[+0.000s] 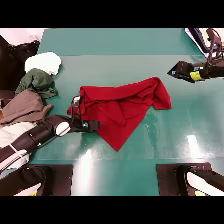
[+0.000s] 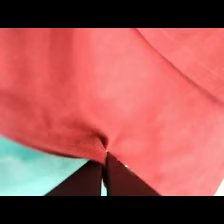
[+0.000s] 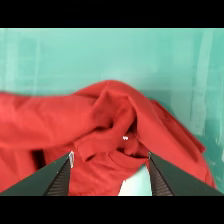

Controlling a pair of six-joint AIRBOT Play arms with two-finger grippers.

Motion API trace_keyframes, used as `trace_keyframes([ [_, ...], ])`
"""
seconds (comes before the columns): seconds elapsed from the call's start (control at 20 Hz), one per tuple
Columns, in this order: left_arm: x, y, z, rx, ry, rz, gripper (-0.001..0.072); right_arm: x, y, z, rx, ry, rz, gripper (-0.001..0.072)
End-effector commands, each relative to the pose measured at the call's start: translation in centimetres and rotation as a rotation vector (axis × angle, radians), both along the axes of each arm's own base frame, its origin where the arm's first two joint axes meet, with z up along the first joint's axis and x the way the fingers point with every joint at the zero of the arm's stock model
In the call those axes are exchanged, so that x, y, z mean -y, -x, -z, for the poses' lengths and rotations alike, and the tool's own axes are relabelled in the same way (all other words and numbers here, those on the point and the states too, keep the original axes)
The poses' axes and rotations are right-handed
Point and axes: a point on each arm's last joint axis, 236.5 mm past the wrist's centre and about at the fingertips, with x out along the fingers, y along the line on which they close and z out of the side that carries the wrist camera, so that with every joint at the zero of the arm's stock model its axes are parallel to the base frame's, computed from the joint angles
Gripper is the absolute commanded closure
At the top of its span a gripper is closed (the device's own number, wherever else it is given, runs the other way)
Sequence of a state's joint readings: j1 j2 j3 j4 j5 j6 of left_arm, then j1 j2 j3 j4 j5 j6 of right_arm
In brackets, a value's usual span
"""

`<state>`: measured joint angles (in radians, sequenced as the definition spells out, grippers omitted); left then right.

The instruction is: Fold the shirts.

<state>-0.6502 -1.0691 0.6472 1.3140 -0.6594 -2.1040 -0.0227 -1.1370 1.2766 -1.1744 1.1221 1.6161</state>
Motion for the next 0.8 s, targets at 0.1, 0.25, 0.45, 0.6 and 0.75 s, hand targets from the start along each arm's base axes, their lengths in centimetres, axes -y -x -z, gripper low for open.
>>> trace_keyframes([
  [0.1, -11.7, -5.1, -3.4, 0.097, -0.364, 0.041, 0.068, -0.1, 2.8, 0.5, -0.072, 0.036, -0.075, 0.0189],
  [0.25, -15.7, -7.2, -4.4, 0.102, -0.369, -0.055, 0.0677, 0.0, 3.3, -0.1, -0.038, 0.036, -0.065, 0.0189],
  [0.45, -19.0, -3.9, -4.2, -0.077, -0.412, -0.052, 0.0042, 0.1, 4.5, 1.0, -0.029, 0.034, -0.047, 0.0189],
  [0.6, -16.7, 0.9, -2.1, -0.251, -0.328, 0.041, 0.0043, 0.1, 5.1, 2.3, -0.042, 0.029, -0.038, 0.019],
  [0.75, -12.7, 4.1, 0.6, -0.339, -0.189, 0.055, 0.0043, 0.1, 5.1, 2.7, -0.047, 0.027, -0.035, 0.019],
])
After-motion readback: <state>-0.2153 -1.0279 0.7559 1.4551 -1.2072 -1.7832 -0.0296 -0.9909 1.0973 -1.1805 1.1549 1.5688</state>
